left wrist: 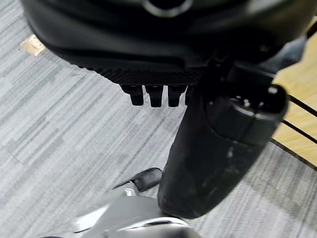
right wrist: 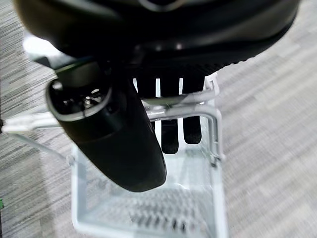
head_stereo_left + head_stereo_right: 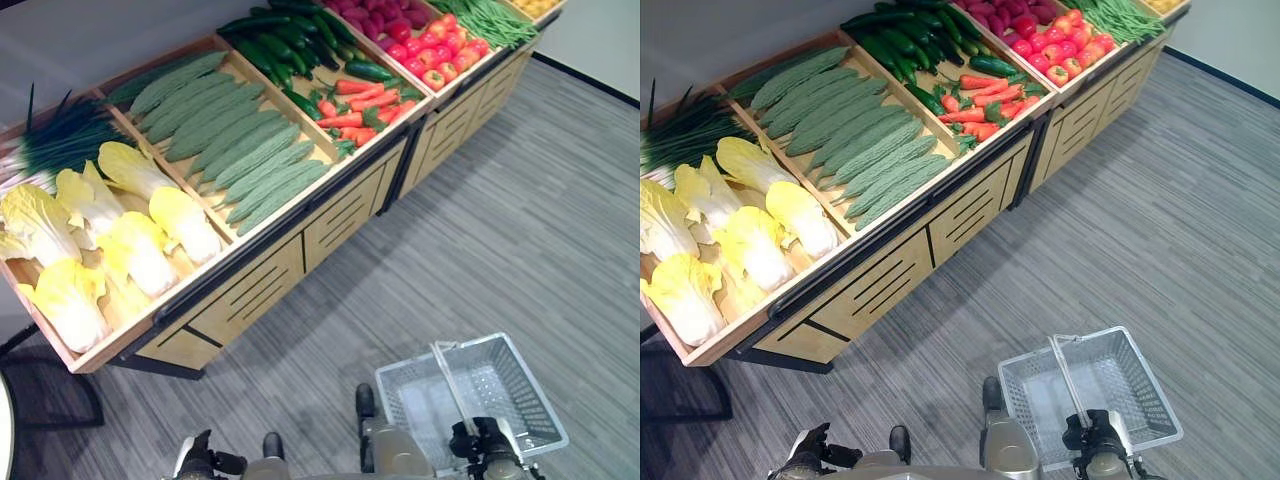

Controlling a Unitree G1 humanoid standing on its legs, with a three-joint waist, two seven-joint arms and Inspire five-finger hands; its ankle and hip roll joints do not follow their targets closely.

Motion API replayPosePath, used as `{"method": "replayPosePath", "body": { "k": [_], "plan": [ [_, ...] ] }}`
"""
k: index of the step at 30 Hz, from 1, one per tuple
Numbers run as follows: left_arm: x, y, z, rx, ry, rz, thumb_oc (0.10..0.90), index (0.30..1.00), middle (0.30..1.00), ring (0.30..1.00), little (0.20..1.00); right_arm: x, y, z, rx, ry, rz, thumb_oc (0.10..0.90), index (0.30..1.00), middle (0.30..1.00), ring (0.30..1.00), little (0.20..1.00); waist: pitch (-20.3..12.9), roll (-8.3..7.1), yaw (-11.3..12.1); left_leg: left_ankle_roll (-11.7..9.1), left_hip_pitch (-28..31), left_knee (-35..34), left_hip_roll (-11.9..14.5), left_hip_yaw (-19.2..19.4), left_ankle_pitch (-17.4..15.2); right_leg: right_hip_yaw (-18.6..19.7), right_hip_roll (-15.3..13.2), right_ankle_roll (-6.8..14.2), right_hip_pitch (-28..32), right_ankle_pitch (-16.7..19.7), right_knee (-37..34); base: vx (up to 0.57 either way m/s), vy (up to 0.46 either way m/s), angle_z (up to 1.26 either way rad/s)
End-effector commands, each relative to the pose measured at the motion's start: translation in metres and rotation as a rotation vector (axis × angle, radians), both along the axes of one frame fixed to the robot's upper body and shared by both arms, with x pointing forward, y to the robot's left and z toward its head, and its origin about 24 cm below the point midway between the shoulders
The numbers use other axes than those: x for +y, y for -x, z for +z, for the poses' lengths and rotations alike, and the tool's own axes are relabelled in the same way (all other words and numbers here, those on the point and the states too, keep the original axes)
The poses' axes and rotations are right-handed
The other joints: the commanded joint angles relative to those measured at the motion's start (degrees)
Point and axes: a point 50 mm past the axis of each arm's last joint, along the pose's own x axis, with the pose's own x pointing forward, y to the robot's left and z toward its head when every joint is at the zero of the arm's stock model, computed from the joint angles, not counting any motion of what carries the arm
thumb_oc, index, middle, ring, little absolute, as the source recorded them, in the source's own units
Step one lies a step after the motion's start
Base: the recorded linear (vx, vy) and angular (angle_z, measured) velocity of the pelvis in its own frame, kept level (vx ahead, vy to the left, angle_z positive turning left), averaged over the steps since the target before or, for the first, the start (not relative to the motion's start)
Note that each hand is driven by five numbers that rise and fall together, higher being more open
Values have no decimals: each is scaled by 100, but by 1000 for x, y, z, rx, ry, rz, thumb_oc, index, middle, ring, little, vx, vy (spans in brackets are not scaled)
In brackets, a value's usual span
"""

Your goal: Get the vegetables into the basket

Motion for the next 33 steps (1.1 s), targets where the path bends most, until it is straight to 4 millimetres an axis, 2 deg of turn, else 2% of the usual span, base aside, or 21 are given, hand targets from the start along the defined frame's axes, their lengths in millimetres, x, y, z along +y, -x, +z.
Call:
{"method": "replayPosePath", "body": {
  "k": [1, 5, 8, 9, 12, 13, 14, 15, 16, 18, 23, 24, 27, 30, 31, 33],
  "plan": [
    [16, -5, 5, -7, -52, -10, 900, 1000, 1000, 1000, 1000, -16, -1, 9, -41, 55, 15, 400, 300, 300, 300, 300, 24, -233, -4, -248, 186, 63, -29, -73, -155, 284, -390, 519, -255, -620, 661, 94, -310, 38],
    [10, -11, 5, -23, -40, -25, 900, 1000, 1000, 1000, 1000, -25, 1, 12, -41, 80, -2, 400, 300, 300, 300, 300, 66, -153, 16, -338, -48, 245, 83, -200, 130, 39, -370, 374, -151, -782, 720, 41, -185, 42],
    [7, -18, 6, -36, -42, -37, 900, 1000, 1000, 1000, 1000, -31, 11, 12, -24, 90, -42, 400, 300, 300, 300, 300, 100, -153, -88, -353, -221, 502, 143, 356, 232, -297, -484, 284, 56, -868, 652, 24, -158, 85],
    [6, -22, 7, -46, -44, -48, 900, 1000, 1000, 1000, 1000, -33, 20, 10, -3, 93, -65, 400, 300, 300, 300, 300, 103, -125, -122, -369, -341, 458, 141, 815, 315, -532, -530, 288, 228, -884, 497, 25, -83, 126],
    [7, -23, 8, -42, -55, -57, 900, 1000, 1000, 1000, 1000, -32, 22, 9, 3, 90, -87, 400, 300, 300, 300, 300, 77, -91, -119, -364, -516, 121, 71, 915, 408, -632, -521, 350, 324, -843, 328, 34, -24, 66],
    [7, -24, 8, -45, -59, -61, 900, 1000, 1000, 1000, 1000, -32, 21, 9, 1, 91, -88, 400, 300, 300, 300, 300, 82, -74, -92, -392, -672, 29, 66, 896, 547, -669, -525, 367, 365, -817, 276, 67, 33, 66],
    [6, -25, 8, -50, -59, -63, 900, 1000, 1000, 1000, 1000, -32, 18, 9, -5, 92, -87, 400, 300, 300, 300, 300, 90, -68, -43, -400, -746, -21, 70, 796, 573, -639, -533, 378, 375, -816, 271, 198, 157, 48],
    [9, -16, 6, -25, -60, -50, 900, 1000, 1000, 1000, 1000, -29, 15, 8, -6, 84, -68, 400, 300, 300, 300, 300, 97, -77, 1, -348, -664, -102, 30, 698, 528, -543, -525, 395, 445, -894, 337, 174, 149, 31],
    [9, -16, 6, -25, -60, -50, 900, 1000, 1000, 1000, 1000, -28, 15, 8, -6, 84, -68, 400, 300, 300, 300, 300, 101, -80, 6, -348, -654, -107, 29, 705, 529, -536, -526, 396, 448, -897, 341, 191, 264, -26],
    [13, -8, 5, 5, -72, -60, 900, 1000, 1000, 1000, 1000, -20, 14, 5, -1, 58, -54, 400, 300, 300, 300, 300, 97, -150, 37, -205, -548, -170, -110, 837, 383, -383, -680, 507, 481, -867, 431, 127, 282, -58],
    [20, -9, 8, -5, -88, -53, 900, 1000, 1000, 1000, 1000, -10, 14, 0, 19, 30, -32, 400, 300, 300, 300, 300, 96, -305, 125, -52, -513, -83, -270, 950, 175, -228, -865, 658, 477, -740, 474, 83, 198, -19],
    [21, -12, 9, -18, -88, -43, 900, 1000, 1000, 1000, 1000, -5, 13, -2, 27, 16, -21, 400, 300, 300, 300, 300, 101, -367, 173, 59, -473, -47, -368, 957, 37, -180, -955, 755, 423, -693, 691, 110, 279, -9],
    [24, -13, 10, -35, -82, -16, 900, 1000, 1000, 1000, 1000, 1, 7, -2, 16, 5, 4, 400, 300, 300, 300, 300, 152, -398, 221, 181, -394, -34, -431, 988, -57, -165, -1047, 852, 177, -485, 1321, 56, 175, -1],
    [26, -14, 11, -41, -85, -12, 900, 1000, 1000, 1000, 1000, 3, 5, -2, 6, -2, 3, 400, 300, 300, 300, 300, 195, -375, 208, 198, -327, -87, -452, 922, -51, 50, -963, 868, 16, -422, 1665, 41, 51, 1],
    [28, -13, 12, -38, -86, -10, 900, 1000, 1000, 1000, 1000, 4, 4, -2, 4, -7, 1, 400, 300, 300, 300, 300, 193, -374, 195, 186, -283, -118, -455, 874, -55, 125, -942, 871, -17, -404, 1606, 102, -38, 16],
    [33, -12, 13, -32, -98, 2, 900, 1000, 1000, 1000, 1000, 5, 2, -2, -5, -14, -2, 400, 300, 300, 300, 300, 148, -413, 207, 100, -185, -175, -414, 829, -66, 48, -1057, 860, -17, -334, 1051, 126, -85, 25]
  ]
}}
